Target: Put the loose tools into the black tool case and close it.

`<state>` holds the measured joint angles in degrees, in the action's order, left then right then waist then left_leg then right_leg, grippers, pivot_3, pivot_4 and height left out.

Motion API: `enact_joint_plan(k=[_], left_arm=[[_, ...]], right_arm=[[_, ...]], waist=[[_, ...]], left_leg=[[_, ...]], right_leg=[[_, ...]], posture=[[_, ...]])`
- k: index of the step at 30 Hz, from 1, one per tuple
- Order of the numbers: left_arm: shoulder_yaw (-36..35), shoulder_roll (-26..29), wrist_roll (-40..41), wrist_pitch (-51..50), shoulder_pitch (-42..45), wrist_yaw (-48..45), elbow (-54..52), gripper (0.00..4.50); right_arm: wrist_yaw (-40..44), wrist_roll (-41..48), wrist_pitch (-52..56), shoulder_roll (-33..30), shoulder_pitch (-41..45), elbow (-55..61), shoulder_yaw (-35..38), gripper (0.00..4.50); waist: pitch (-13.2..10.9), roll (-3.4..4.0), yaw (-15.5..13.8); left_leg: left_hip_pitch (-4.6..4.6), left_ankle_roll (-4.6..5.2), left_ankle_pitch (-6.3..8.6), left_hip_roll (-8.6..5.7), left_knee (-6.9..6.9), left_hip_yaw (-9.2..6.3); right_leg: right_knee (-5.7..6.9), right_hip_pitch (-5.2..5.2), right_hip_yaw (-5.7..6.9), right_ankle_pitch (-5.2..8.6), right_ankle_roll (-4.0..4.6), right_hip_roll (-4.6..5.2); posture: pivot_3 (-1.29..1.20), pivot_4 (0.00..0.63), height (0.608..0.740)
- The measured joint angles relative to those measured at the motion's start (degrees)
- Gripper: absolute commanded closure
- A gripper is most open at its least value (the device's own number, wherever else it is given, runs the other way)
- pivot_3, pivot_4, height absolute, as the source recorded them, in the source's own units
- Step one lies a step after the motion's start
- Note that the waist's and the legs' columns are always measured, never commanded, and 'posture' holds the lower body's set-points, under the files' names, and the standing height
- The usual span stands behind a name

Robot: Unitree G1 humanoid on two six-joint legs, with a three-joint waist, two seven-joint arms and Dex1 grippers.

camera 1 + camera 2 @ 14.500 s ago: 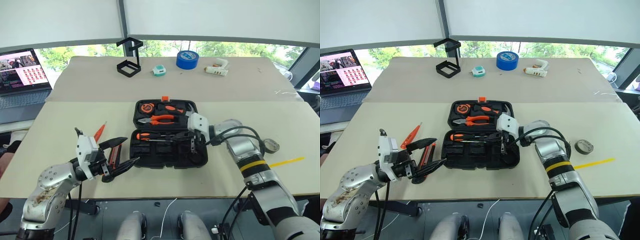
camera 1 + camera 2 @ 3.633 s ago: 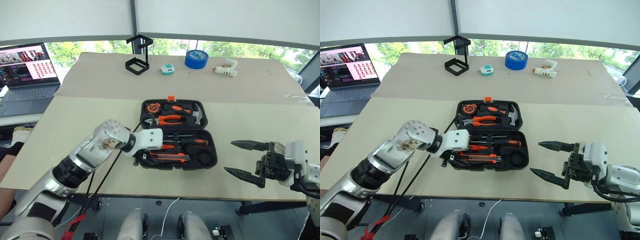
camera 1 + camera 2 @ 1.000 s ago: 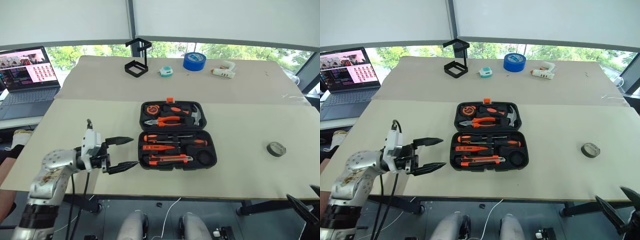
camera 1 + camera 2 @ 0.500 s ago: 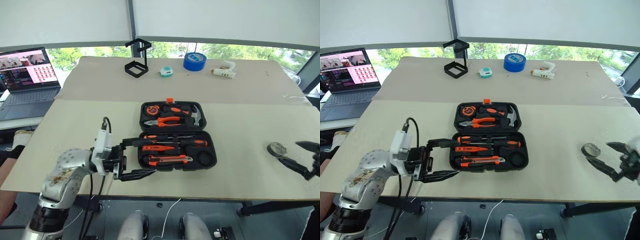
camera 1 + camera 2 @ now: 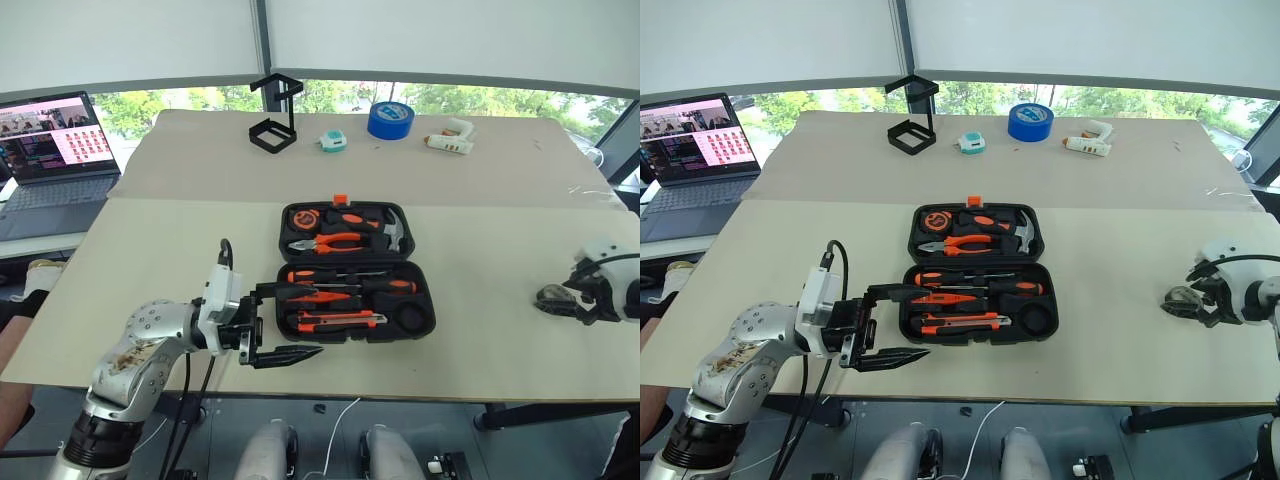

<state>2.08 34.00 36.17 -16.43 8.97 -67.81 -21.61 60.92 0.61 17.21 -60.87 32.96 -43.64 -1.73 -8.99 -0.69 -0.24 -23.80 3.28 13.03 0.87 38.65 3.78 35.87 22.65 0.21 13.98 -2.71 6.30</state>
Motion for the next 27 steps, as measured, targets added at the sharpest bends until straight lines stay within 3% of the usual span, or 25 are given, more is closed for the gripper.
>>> enact_joint_plan(k=[8, 19, 21, 24, 27], left_arm=[[0.0, -0.1, -0.2, 0.3, 0.1, 0.9, 0.0, 0.00], [0.0, -0.4, -0.4, 1.5, 0.6, 0.9, 0.2, 0.00], [-0.1, -0.3, -0.6, 1.9, 0.6, 0.8, 0.6, 0.00], [-0.5, -0.3, -1.4, 3.7, 0.3, 0.3, 1.7, 0.00], [-0.7, -0.3, -2.6, 5.5, -0.6, -0.4, 3.0, 0.00]], right_arm=[[1.2, -2.2, -0.1, 1.3, 2.1, -3.6, -1.7, 4.44], [11.4, 0.9, -5.0, -0.3, 2.0, 1.3, -0.3, 4.44], [16.8, 4.7, -3.8, -1.3, 1.2, 7.9, 0.8, 4.44], [23.9, 12.3, 7.2, -3.2, -0.9, 24.7, 1.0, 4.44], [24.9, 19.4, 19.0, -1.9, -1.1, 42.4, -0.4, 4.44]], waist=[[0.0, 0.01, 0.1], [0.0, 0.06, 0.3], [0.0, 0.08, 0.3], [0.0, 0.08, 0.5], [0.0, 0.08, 0.8]], left_leg=[[0.01, 0.00, 0.00, 0.00, 0.01, -0.01], [0.01, 0.00, 0.00, 0.01, 0.01, 0.00], [0.00, 0.00, 0.00, 0.03, 0.00, -0.01], [0.01, -0.04, 0.02, 0.10, -0.01, -0.08], [0.03, -0.11, 0.07, 0.14, 0.00, -0.16]], right_leg=[[0.01, -0.02, 0.00, -0.01, -0.01, 0.01], [0.04, 0.01, -0.01, -0.02, -0.03, 0.01], [0.05, 0.03, -0.01, -0.02, -0.03, 0.01], [0.12, 0.03, 0.02, -0.02, -0.03, -0.01], [0.17, 0.05, 0.08, -0.02, -0.02, 0.03]], posture=[[0.00, 0.150, 0.740], [0.00, 0.150, 0.740], [0.00, 0.150, 0.740], [0.00, 0.150, 0.740], [0.00, 0.150, 0.740]])
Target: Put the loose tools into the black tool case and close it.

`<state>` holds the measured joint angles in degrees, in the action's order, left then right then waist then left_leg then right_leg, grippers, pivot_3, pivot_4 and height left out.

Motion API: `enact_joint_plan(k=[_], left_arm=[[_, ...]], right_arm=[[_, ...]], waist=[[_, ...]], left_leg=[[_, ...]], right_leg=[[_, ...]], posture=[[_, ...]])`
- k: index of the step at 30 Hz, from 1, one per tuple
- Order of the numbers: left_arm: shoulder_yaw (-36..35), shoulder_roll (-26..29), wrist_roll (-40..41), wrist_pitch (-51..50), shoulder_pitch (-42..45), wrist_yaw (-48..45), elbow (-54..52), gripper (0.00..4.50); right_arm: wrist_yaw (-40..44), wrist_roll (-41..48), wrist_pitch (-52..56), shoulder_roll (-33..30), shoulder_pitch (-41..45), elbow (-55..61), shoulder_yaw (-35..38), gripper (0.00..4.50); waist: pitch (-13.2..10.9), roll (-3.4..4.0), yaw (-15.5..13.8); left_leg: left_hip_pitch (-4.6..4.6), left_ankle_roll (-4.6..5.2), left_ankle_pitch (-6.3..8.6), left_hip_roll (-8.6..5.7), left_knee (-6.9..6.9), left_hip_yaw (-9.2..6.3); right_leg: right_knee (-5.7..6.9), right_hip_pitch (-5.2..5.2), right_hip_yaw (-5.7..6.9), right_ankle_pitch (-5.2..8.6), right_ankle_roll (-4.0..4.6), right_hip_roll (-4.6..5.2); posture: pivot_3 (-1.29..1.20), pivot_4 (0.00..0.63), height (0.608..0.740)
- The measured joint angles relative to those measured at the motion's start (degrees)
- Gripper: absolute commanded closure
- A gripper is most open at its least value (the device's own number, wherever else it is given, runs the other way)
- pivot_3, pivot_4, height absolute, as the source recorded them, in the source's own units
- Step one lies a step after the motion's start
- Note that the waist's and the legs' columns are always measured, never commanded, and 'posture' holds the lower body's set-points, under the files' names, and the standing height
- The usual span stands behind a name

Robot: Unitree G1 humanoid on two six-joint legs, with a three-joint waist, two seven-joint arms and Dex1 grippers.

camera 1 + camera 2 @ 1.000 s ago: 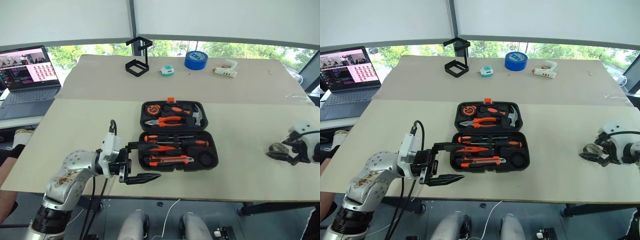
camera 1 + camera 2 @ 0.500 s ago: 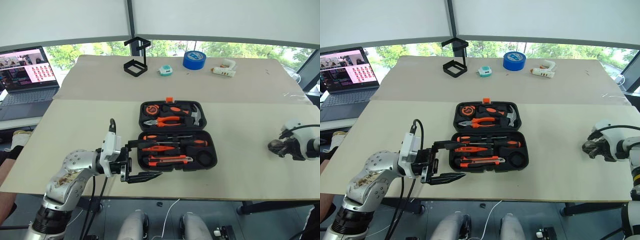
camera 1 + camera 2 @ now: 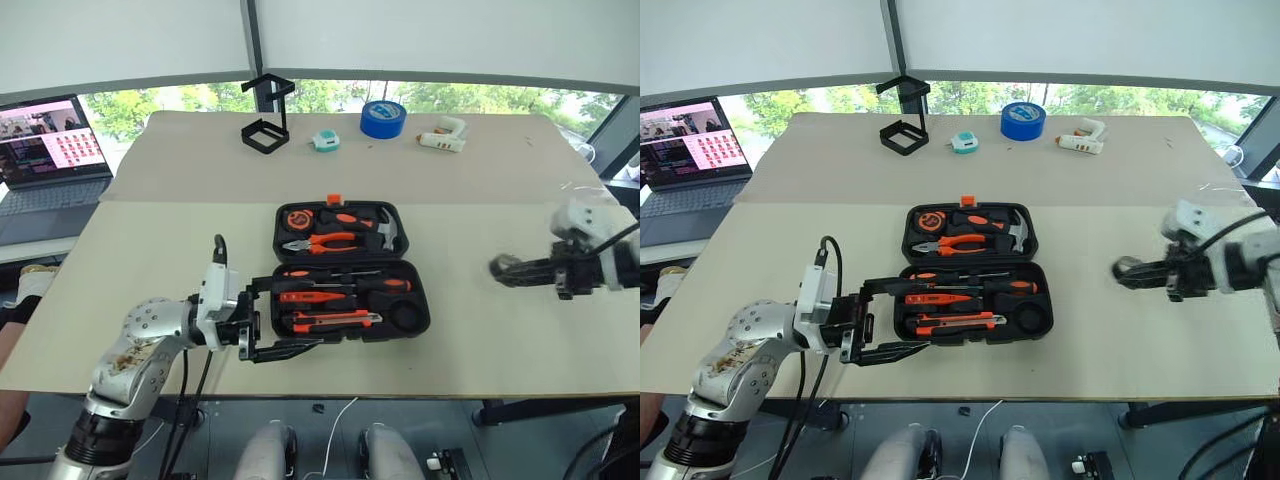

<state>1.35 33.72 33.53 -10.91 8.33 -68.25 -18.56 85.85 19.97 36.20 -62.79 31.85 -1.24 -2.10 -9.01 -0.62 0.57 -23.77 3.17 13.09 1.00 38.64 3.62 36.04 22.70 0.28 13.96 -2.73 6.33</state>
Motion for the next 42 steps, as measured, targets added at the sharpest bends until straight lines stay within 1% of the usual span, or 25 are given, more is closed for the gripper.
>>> enact_joint_plan(k=[3, 6, 7, 10, 12, 15, 18, 21, 22, 24, 26, 28, 29, 31, 34, 35, 37, 38, 39, 40, 41, 42], left_arm=[[0.0, 0.0, -1.5, 1.4, -2.0, -0.1, 0.7, 0.00], [0.1, -0.1, -2.0, 2.4, -3.6, 0.2, 0.6, 0.00], [0.1, -0.1, -2.2, 2.4, -4.3, 0.5, 0.6, 0.00], [0.0, 0.0, -2.8, 2.4, -5.7, 1.4, 0.4, 0.00], [0.0, 0.5, -3.2, 2.4, -6.8, 1.8, -0.4, 0.00], [-0.1, 0.6, -3.2, 2.2, -7.2, 2.8, -1.7, 0.00], [-0.1, 0.7, -3.2, 2.2, -7.2, 3.5, -1.9, 0.00], [-0.1, 0.8, -3.2, 2.2, -7.2, 4.0, -1.9, 0.00], [-0.1, 0.8, -3.2, 2.2, -7.2, 4.1, -1.9, 0.00], [-0.1, 0.8, -3.3, 2.2, -7.2, 4.4, -1.9, 0.00], [-0.2, 0.8, -3.4, 2.2, -7.1, 4.7, -1.9, 0.00], [-0.3, 0.9, -3.4, 2.2, -7.1, 5.0, -1.9, 0.00], [-0.5, 1.1, -3.4, 2.2, -7.1, 5.3, -2.0, 0.00], [-1.1, 1.2, -3.5, 2.0, -7.1, 6.6, -2.0, 0.00], [-3.6, 1.2, -3.9, 0.9, -7.1, 10.0, -1.9, 0.00], [-4.7, 1.2, -3.8, -0.4, -7.0, 11.6, -1.8, 0.26], [-7.6, 1.0, -3.7, -4.5, -6.3, 17.0, 0.1, 0.71], [-9.5, 0.6, -3.8, -7.1, -5.5, 20.6, 2.2, 1.07], [-10.1, 0.2, -3.9, -8.4, -4.7, 22.6, 3.6, 1.49], [-10.9, -1.2, -4.1, -9.5, -3.2, 25.3, 5.7, 1.78], [-11.2, -2.4, -4.2, -10.2, -1.9, 27.1, 7.2, 2.03], [-11.4, -4.0, -5.0, -10.9, 0.2, 30.0, 10.0, 2.48]], right_arm=[[-3.2, 3.4, 8.0, 3.8, -0.1, 10.6, -3.5, 4.44], [-6.9, 3.8, 11.5, 5.7, -1.1, 14.3, -6.5, 4.44], [-7.9, 3.5, 11.8, 6.0, -1.2, 14.7, -7.4, 4.44], [-9.8, 2.3, 11.8, 6.3, -1.6, 15.0, -9.8, 4.44], [-10.3, 0.1, 11.1, 5.9, -3.0, 15.0, -12.8, 4.44], [-11.2, -2.6, 7.9, 5.7, -3.8, 13.0, -14.8, 4.44], [-11.5, -3.0, 7.8, 7.0, -3.4, 11.6, -15.1, 4.44], [-11.5, -4.5, 7.1, 7.7, -2.0, 10.9, -16.9, 4.44], [-11.3, -5.1, 6.6, 7.7, -1.7, 10.9, -17.4, 4.10], [-11.0, -5.7, 6.5, 7.6, -1.0, 10.9, -18.0, 3.65], [-10.5, -5.6, 7.1, 7.3, -0.4, 10.9, -17.9, 3.04], [-8.7, -4.1, 7.9, 7.0, 0.0, 10.8, -17.0, 2.46], [-6.6, -2.0, 8.2, 6.6, 0.0, 10.9, -16.6, 2.04], [-3.4, 1.1, 6.7, 6.4, -0.8, 10.1, -14.3, 2.04], [-1.1, 2.7, 1.7, 5.3, -0.9, 5.0, -9.4, 2.04], [-1.1, 2.7, 0.3, 5.1, -0.5, 2.1, -7.9, 2.02], [-2.9, 1.8, -4.4, 6.0, 1.8, -7.1, -4.4, 2.54], [-5.2, 0.6, -9.1, 8.1, 3.6, -12.9, -2.5, 2.76], [-6.6, -0.5, -12.2, 9.3, 4.3, -15.8, -1.9, 3.09], [-8.4, -2.7, -16.7, 10.8, 5.1, -19.3, -2.0, 3.42], [-9.7, -4.4, -19.7, 11.8, 5.5, -21.5, -2.3, 3.66], [-12.5, -8.1, -26.4, 13.8, 6.5, -26.2, -3.8, 4.11]], waist=[[0.0, -0.06, -0.1], [0.0, -0.07, -1.1], [0.0, -0.07, -1.3], [0.0, -0.08, -1.4], [0.0, -0.13, -1.3], [0.0, -0.16, -1.4], [0.0, -0.18, -1.4], [0.0, -0.19, -1.3], [0.0, -0.21, -1.2], [0.0, -0.24, -1.2], [0.0, -0.25, -1.3], [0.0, -0.25, -1.3], [0.0, -0.26, -1.3], [0.0, -0.27, -1.3], [0.0, -0.28, -1.3], [0.0, -0.29, -1.3], [-0.1, -0.30, -1.2], [-0.1, -0.31, -1.2], [-0.1, -0.31, -1.1], [-0.1, -0.31, -1.1], [-0.1, -0.31, -1.1], [-0.1, -0.33, -1.1]], left_leg=[[-0.06, -0.03, 0.02, -0.05, 0.00, -0.03], [-0.43, -0.01, 0.01, -0.15, 0.16, -0.04], [-0.58, -0.01, 0.01, -0.16, 0.22, -0.04], [-0.59, 0.01, 0.02, -0.16, 0.23, -0.03], [-0.58, 0.01, 0.03, -0.13, 0.21, -0.07], [-0.53, 0.01, 0.02, -0.12, 0.21, -0.11], [-0.54, 0.01, 0.02, -0.12, 0.22, -0.10], [-0.52, 0.01, 0.02, -0.11, 0.21, -0.10], [-0.51, 0.02, 0.02, -0.09, 0.21, -0.11], [-0.49, 0.02, 0.02, -0.09, 0.23, -0.10], [-0.50, 0.02, 0.02, -0.09, 0.25, -0.11], [-0.54, 0.02, 0.02, -0.10, 0.24, -0.11], [-0.54, 0.02, 0.02, -0.09, 0.22, -0.11], [-0.57, 0.02, 0.02, -0.10, 0.20, -0.11], [-0.53, 0.02, 0.02, -0.10, 0.22, -0.10], [-0.51, 0.02, 0.02, -0.09, 0.23, -0.10], [-0.47, 0.02, 0.01, -0.10, 0.24, -0.10], [-0.43, 0.01, 0.00, -0.11, 0.23, -0.09], [-0.44, 0.00, 0.00, -0.10, 0.23, -0.08], [-0.43, -0.01, 0.00, -0.12, 0.22, -0.08], [-0.43, -0.02, -0.01, -0.12, 0.22, -0.08], [-0.45, -0.07, -0.04, -0.15, 0.22, -0.07]], right_leg=[[-0.02, 0.07, 0.09, 0.01, 0.02, 0.15], [0.00, 0.39, 0.12, -0.02, 0.03, 0.26], [-0.01, 0.52, 0.12, -0.07, 0.04, 0.27], [-0.04, 0.51, 0.13, -0.09, 0.05, 0.27], [-0.05, 0.50, 0.19, -0.08, 0.07, 0.25], [-0.04, 0.44, 0.28, -0.07, 0.09, 0.24], [-0.04, 0.42, 0.27, -0.07, 0.09, 0.23], [-0.03, 0.42, 0.28, -0.07, 0.08, 0.18], [-0.03, 0.41, 0.29, -0.07, 0.08, 0.16], [-0.02, 0.39, 0.29, -0.08, 0.08, 0.15], [-0.02, 0.40, 0.31, -0.07, 0.08, 0.15], [-0.02, 0.43, 0.30, -0.07, 0.08, 0.15], [-0.04, 0.43, 0.31, -0.07, 0.08, 0.15], [-0.04, 0.46, 0.31, -0.07, 0.08, 0.15], [-0.02, 0.41, 0.30, -0.08, 0.07, 0.15], [-0.02, 0.39, 0.30, -0.09, 0.06, 0.14], [-0.01, 0.38, 0.28, -0.10, 0.05, 0.11], [0.02, 0.36, 0.28, -0.10, 0.04, 0.04], [0.03, 0.38, 0.28, -0.10, 0.04, 0.01], [0.06, 0.39, 0.27, -0.10, 0.04, -0.02], [0.06, 0.40, 0.26, -0.10, 0.03, -0.04], [0.07, 0.42, 0.27, -0.11, 0.02, -0.06]], posture=[[0.00, 0.150, 0.740], [0.00, 0.150, 0.740], [0.00, 0.150, 0.740], [0.00, 0.150, 0.740], [0.00, 0.150, 0.740], [0.00, 0.150, 0.740], [0.00, 0.150, 0.740], [0.00, 0.150, 0.740], [0.00, 0.150, 0.740], [0.00, 0.150, 0.740], [0.00, 0.150, 0.740], [0.00, 0.150, 0.740], [0.00, 0.150, 0.740], [0.00, 0.150, 0.740], [0.00, 0.150, 0.740], [0.00, 0.150, 0.740], [0.00, 0.150, 0.740], [0.00, 0.150, 0.740], [0.00, 0.150, 0.740], [0.00, 0.150, 0.740], [0.00, 0.150, 0.740], [0.00, 0.150, 0.740]])
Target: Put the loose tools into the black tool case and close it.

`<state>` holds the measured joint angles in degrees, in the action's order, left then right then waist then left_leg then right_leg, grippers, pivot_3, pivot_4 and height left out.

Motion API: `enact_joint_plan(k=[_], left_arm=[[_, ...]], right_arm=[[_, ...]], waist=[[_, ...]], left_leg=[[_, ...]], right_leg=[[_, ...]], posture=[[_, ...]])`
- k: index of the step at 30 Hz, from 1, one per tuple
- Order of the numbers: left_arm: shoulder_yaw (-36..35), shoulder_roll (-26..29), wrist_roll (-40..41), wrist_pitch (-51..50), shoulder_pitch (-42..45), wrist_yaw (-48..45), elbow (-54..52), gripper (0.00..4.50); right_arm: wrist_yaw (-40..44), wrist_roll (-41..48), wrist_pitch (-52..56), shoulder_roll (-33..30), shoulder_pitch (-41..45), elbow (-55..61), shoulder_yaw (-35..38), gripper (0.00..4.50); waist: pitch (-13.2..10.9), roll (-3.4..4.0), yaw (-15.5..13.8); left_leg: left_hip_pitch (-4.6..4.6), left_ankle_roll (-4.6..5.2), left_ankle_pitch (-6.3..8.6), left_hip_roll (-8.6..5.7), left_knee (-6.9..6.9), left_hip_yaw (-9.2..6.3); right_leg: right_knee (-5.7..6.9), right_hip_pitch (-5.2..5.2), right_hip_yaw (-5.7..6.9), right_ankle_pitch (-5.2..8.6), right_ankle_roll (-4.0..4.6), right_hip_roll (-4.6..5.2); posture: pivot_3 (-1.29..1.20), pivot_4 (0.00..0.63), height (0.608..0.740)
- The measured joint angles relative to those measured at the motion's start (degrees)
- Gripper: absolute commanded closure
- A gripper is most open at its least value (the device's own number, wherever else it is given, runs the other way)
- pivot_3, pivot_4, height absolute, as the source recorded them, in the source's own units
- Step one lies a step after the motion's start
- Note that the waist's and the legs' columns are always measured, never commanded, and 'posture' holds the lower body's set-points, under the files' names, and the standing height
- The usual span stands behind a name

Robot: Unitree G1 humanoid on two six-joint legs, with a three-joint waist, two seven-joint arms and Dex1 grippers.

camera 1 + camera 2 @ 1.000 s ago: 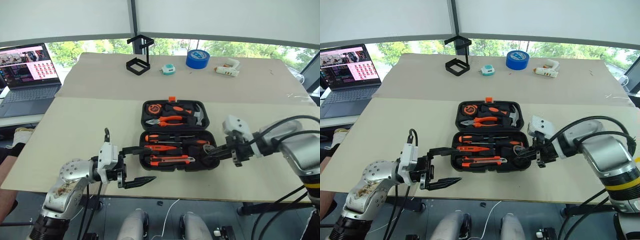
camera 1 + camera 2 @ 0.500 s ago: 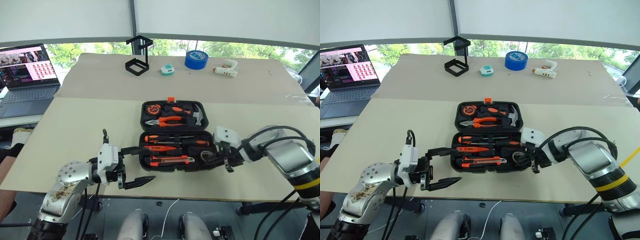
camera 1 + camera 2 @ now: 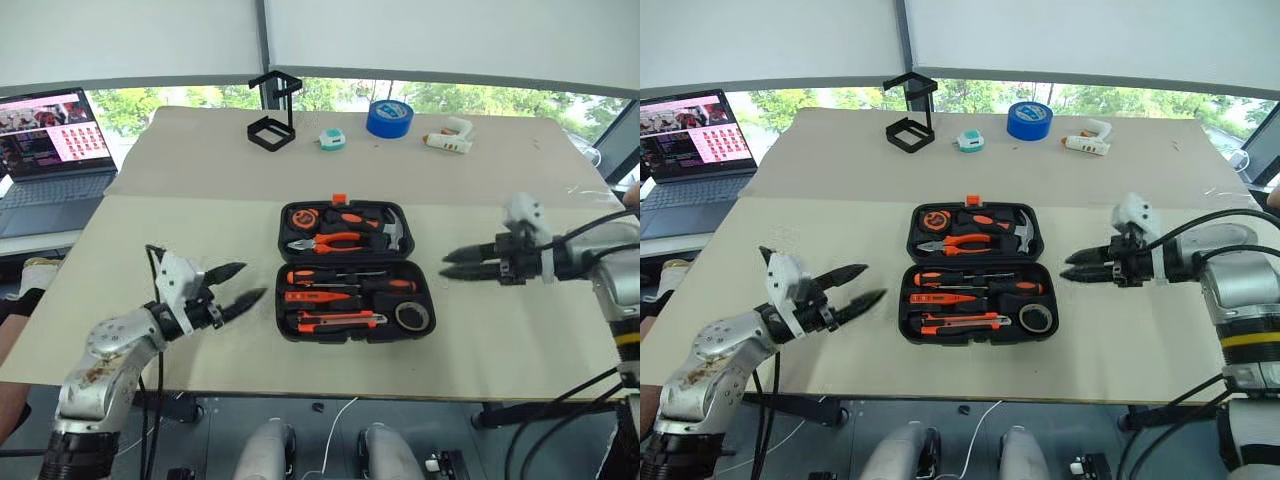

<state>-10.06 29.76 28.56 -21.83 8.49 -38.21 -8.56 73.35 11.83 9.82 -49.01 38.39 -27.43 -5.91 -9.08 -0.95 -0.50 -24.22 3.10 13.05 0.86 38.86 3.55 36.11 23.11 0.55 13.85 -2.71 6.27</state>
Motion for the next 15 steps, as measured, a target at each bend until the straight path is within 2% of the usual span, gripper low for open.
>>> enact_joint_plan(k=[1, 4, 5, 9, 12, 15], left_arm=[[0.1, -0.9, -0.7, -0.2, 1.4, 1.5, 1.8, 2.83], [1.9, -3.0, -3.6, -0.3, 5.3, 4.3, 6.3, 3.89], [3.1, -3.9, -4.5, -0.5, 6.9, 4.8, 7.8, 4.44], [9.2, -5.7, -7.8, -1.7, 11.7, 3.5, 12.6, 4.44], [11.5, -6.5, -8.7, -2.0, 12.8, 1.7, 14.4, 4.44], [12.2, -6.9, -9.8, -2.0, 14.6, 0.5, 16.1, 4.44]], right_arm=[[-1.8, -1.9, -3.3, 1.5, 0.6, -2.8, -0.6, 4.45], [-8.4, -7.1, -12.9, 7.3, 3.6, -12.9, -2.2, 4.50], [-10.4, -8.6, -15.3, 8.8, 5.0, -16.2, -2.4, 4.50], [-13.5, -12.4, -20.9, 13.0, 9.3, -24.8, -3.5, 4.50], [-12.3, -12.8, -22.6, 15.0, 9.6, -26.8, -3.7, 4.50], [-9.2, -12.6, -22.2, 14.3, 8.9, -25.7, -3.4, 4.50]], waist=[[0.0, -0.01, 0.0], [0.0, -0.03, 0.1], [0.0, -0.03, 0.2], [-0.1, -0.07, 0.3], [-0.1, -0.07, 0.9], [-0.1, -0.06, 0.8]], left_leg=[[-0.04, -0.05, -0.03, -0.03, 0.00, 0.03], [-0.08, -0.15, -0.10, -0.04, -0.01, 0.06], [-0.07, -0.18, -0.11, -0.04, -0.01, 0.06], [-0.06, -0.20, -0.13, -0.03, -0.02, 0.03], [-0.06, -0.21, -0.14, 0.00, -0.10, 0.02], [-0.06, -0.22, -0.14, 0.00, -0.09, -0.04]], right_leg=[[0.02, 0.04, 0.00, -0.01, -0.01, 0.00], [0.03, 0.07, -0.03, -0.03, -0.02, 0.00], [0.04, 0.06, -0.04, -0.03, -0.02, 0.00], [0.01, 0.02, -0.02, -0.05, -0.02, -0.02], [0.02, 0.06, -0.04, -0.05, -0.02, -0.02], [0.02, 0.03, 0.01, -0.05, -0.02, 0.00]], posture=[[0.00, 0.150, 0.740], [0.00, 0.150, 0.740], [0.00, 0.150, 0.740], [0.00, 0.150, 0.740], [0.00, 0.150, 0.740], [0.00, 0.150, 0.740]])
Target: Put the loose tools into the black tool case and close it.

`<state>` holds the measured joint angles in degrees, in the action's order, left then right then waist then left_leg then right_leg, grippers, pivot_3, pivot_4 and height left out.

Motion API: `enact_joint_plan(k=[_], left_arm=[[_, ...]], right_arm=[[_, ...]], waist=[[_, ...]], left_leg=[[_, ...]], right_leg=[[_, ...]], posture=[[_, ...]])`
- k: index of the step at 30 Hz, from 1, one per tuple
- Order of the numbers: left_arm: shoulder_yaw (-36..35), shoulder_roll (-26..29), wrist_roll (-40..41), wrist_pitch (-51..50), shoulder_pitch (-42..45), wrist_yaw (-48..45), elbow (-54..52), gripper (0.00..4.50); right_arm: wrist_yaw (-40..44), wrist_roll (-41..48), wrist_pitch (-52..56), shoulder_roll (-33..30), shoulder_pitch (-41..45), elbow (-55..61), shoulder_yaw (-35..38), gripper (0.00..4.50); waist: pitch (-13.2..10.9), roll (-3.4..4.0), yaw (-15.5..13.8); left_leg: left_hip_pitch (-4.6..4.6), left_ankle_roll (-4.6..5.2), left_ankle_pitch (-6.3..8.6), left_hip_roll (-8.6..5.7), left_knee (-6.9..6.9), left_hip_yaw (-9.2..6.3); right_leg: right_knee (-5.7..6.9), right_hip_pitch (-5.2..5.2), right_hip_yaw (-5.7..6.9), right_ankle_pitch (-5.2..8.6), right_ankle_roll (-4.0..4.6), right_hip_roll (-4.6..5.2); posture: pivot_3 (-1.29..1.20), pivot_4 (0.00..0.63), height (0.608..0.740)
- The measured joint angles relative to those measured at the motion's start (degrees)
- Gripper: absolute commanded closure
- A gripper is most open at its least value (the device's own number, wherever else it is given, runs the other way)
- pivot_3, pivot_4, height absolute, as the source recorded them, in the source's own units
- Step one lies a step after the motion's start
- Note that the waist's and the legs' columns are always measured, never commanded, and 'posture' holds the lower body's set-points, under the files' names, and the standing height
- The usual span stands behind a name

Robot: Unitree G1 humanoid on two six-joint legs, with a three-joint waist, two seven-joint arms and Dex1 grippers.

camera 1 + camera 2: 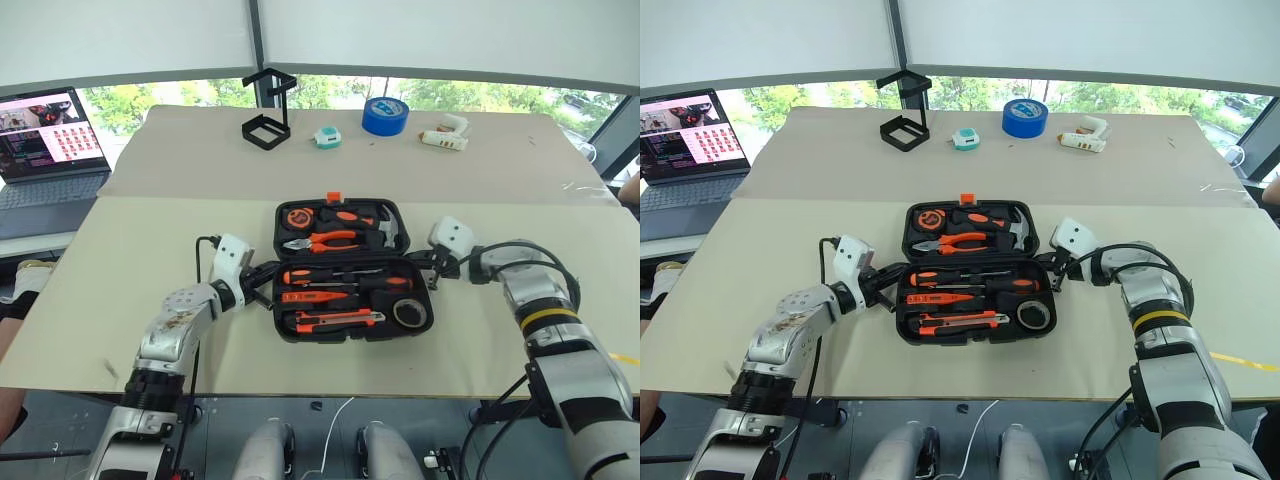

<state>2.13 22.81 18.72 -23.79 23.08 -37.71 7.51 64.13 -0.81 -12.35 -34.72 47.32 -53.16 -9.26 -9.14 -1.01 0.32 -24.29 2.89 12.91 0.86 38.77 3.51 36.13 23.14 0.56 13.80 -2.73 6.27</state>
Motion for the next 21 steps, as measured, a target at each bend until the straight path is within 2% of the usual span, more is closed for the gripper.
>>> enact_joint_plan(k=[3, 8, 12, 14, 15, 16, 18, 21], left_arm=[[0.7, 0.1, -0.4, -0.2, 0.3, -2.1, 0.1, 4.44], [0.7, 1.0, -0.2, -1.5, -2.0, -4.2, -3.5, 4.44], [0.0, 1.7, 1.7, -3.4, -4.7, -5.8, -6.6, 4.44], [-0.8, 2.3, 2.2, -4.0, -5.5, -6.5, -7.4, 4.44], [-1.0, 2.9, 2.2, -4.1, -5.5, -6.6, -7.4, 3.95], [-1.3, 4.3, 2.2, -4.1, -5.5, -6.8, -7.4, 3.82], [-3.2, 6.6, 2.1, -4.1, -5.4, -7.2, -7.2, 2.99], [-3.6, 13.1, 1.8, -12.3, -3.3, -6.6, -7.7, 1.80]], right_arm=[[3.4, 1.1, 1.4, -1.7, -3.4, 5.1, 0.9, 4.50], [4.0, 3.3, 6.6, -3.8, -10.4, 16.2, 2.8, 4.50], [0.8, 4.2, 8.9, -4.5, -14.8, 21.6, 4.7, 4.50], [-3.5, 3.7, 8.9, -5.1, -16.0, 21.9, 6.2, 4.50], [-4.8, 3.9, 9.5, -5.5, -16.5, 22.6, 7.1, 3.93], [-5.0, 4.5, 12.6, -6.5, -17.2, 24.9, 8.0, 3.78], [-4.7, 7.0, 20.9, -8.4, -18.5, 30.3, 9.9, 3.06], [-4.8, 10.8, 43.3, -13.1, -18.5, 40.7, 10.2, 2.03]], waist=[[0.0, 0.00, -0.4], [0.0, 0.00, -0.5], [0.0, 0.00, -0.6], [0.0, 0.00, -0.7], [0.0, 0.00, -0.7], [0.0, 0.00, -0.7], [0.0, 0.00, -0.7], [0.0, 0.01, -0.5]], left_leg=[[-0.02, 0.07, 0.05, 0.00, 0.00, 0.00], [-0.03, 0.10, 0.08, 0.01, -0.04, 0.00], [-0.02, 0.11, 0.09, 0.00, -0.02, 0.02], [-0.01, 0.11, 0.08, -0.02, 0.00, 0.02], [-0.01, 0.10, 0.07, -0.02, 0.02, 0.01], [0.00, 0.10, 0.07, -0.01, 0.01, 0.01], [0.00, 0.10, 0.07, 0.03, 0.00, -0.01], [0.00, 0.10, 0.08, 0.05, -0.01, -0.03]], right_leg=[[-0.04, -0.02, 0.01, 0.00, -0.01, 0.04], [-0.06, 0.00, 0.02, 0.00, -0.01, 0.09], [-0.05, 0.01, 0.00, 0.00, -0.01, 0.15], [-0.02, 0.02, 0.00, 0.00, 0.00, 0.17], [0.00, 0.02, 0.01, 0.00, 0.00, 0.16], [0.01, 0.03, 0.00, 0.00, 0.00, 0.15], [0.02, 0.03, 0.01, 0.00, 0.01, 0.14], [0.06, 0.06, 0.01, 0.01, 0.02, 0.15]], posture=[[0.00, 0.150, 0.740], [0.00, 0.150, 0.740], [0.00, 0.150, 0.740], [0.00, 0.150, 0.740], [0.00, 0.150, 0.740], [0.00, 0.150, 0.740], [0.00, 0.150, 0.740], [0.00, 0.150, 0.740]])
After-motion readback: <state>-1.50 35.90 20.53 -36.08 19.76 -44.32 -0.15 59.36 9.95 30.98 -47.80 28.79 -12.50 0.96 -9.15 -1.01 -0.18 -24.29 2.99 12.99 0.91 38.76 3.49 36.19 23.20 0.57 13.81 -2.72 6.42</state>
